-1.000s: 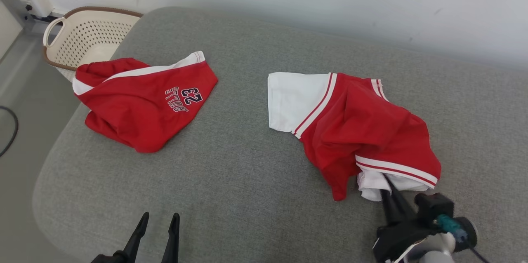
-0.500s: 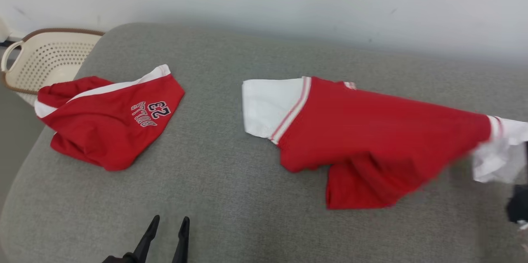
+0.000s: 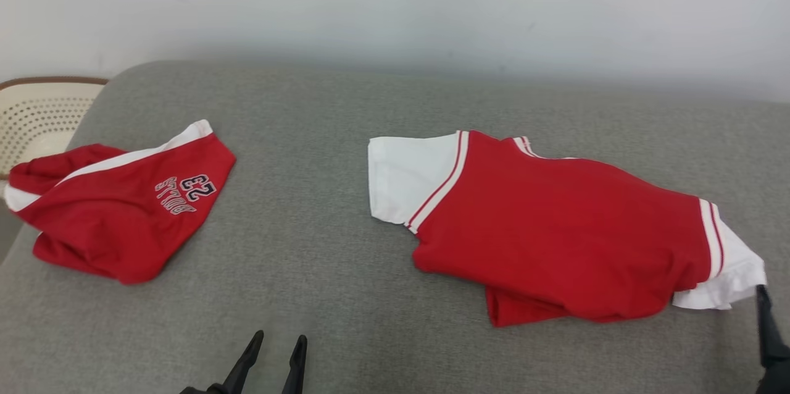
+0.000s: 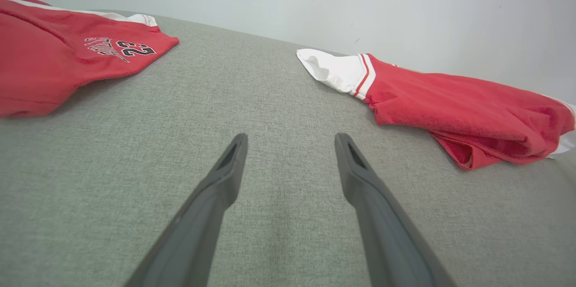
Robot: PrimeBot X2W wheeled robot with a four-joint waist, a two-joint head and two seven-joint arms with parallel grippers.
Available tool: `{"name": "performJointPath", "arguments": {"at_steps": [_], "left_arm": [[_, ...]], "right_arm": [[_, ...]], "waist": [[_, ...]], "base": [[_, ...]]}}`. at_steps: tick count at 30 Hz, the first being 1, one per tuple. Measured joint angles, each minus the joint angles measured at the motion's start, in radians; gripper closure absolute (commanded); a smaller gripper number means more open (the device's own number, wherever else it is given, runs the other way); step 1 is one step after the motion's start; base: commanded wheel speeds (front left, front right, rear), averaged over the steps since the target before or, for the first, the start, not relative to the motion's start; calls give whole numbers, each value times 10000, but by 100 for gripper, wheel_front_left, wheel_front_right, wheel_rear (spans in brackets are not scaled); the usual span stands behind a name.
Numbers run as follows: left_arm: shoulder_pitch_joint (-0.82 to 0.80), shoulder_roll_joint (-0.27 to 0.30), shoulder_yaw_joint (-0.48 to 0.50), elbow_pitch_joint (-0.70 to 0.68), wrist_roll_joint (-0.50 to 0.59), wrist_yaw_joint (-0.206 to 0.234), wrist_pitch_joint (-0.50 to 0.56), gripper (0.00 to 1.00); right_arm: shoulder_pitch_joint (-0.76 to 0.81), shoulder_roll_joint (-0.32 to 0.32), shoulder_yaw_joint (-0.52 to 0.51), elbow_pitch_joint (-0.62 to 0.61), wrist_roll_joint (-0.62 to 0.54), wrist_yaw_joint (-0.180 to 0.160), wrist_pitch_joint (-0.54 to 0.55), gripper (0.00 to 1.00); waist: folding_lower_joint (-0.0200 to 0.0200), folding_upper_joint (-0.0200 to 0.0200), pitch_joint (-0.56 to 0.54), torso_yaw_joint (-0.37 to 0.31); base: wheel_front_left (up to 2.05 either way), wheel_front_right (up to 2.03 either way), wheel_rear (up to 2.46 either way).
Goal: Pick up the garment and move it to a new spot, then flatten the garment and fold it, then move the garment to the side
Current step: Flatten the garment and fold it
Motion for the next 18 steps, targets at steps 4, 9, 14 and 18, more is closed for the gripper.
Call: {"name": "performJointPath", "arguments": {"at_steps": [4, 9, 14, 18], "left_arm": [[-91, 0, -123, 8, -100, 2, 2, 0], [-627, 0, -332, 121, -332, 17, 0, 0], [-1337, -4, -477, 591, -424, 79, 0, 0], [-2073, -4, -640, 1304, -571, 75, 2, 0]], "right_arm": [[271, 518, -8, -487, 15, 0, -35, 0], [522, 1281, 25, -1653, -19, 0, -50, 0], [623, 1822, 336, -2123, 12, 0, -52, 0], [598, 2159, 619, -2217, 12, 0, -50, 0]], "waist": [[0, 0, -33, -353], [0, 0, -36, -903], [0, 0, 68, -1536], [0, 0, 249, -2065]], "base": [[0, 0, 0], [0, 0, 0], [0, 0, 0], [0, 0, 0]]}}
